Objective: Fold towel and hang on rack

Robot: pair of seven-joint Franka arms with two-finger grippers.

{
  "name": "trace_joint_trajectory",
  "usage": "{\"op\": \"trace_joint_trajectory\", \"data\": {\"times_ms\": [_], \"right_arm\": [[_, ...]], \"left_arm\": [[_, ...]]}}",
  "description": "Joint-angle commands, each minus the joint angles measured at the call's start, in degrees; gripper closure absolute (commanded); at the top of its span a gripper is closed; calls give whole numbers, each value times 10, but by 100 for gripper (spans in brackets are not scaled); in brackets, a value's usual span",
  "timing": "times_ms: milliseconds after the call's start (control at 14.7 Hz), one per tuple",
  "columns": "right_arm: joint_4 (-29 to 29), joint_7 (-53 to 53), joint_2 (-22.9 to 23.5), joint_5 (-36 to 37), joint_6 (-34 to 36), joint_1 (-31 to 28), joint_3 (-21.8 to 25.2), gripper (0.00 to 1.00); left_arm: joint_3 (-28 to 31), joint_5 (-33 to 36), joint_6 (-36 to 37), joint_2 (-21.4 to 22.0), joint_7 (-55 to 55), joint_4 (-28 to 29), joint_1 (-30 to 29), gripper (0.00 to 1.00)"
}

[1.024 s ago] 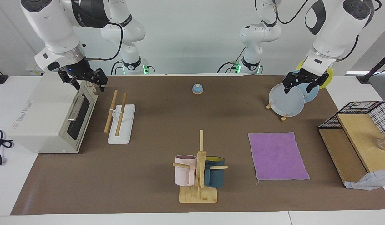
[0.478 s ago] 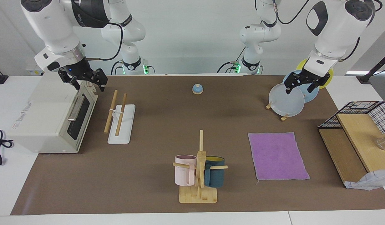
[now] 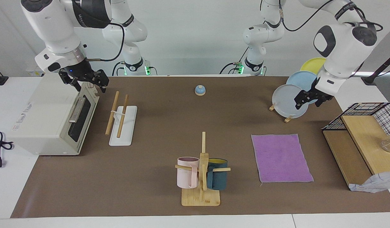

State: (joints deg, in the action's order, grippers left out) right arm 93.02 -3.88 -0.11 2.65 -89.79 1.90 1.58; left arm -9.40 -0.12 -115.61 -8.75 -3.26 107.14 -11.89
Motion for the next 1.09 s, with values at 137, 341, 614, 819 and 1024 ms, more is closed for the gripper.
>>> {"op": "trace_joint_trajectory", "data": {"times_ms": [137,341,614,819,1024], "right_arm": [[2,12,-3,-10,0,-7,-2,0],[2,12,-3,-10,0,-7,-2,0],[2,12,-3,-10,0,-6,-2,0],[2,12,-3,-10,0,-6,-2,0],[2,12,-3,-10,0,-7,-2,0]], "left_arm": [[-4,-73,-90,-70,10,31,-31,0],[-4,-97,-119,-96,10,40,-36,1],[-4,-99,-123,-99,9,59,-42,13],[-4,-113,-124,-102,8,63,-45,25],[-4,-118,-131,-103,7,60,-45,30]]}}
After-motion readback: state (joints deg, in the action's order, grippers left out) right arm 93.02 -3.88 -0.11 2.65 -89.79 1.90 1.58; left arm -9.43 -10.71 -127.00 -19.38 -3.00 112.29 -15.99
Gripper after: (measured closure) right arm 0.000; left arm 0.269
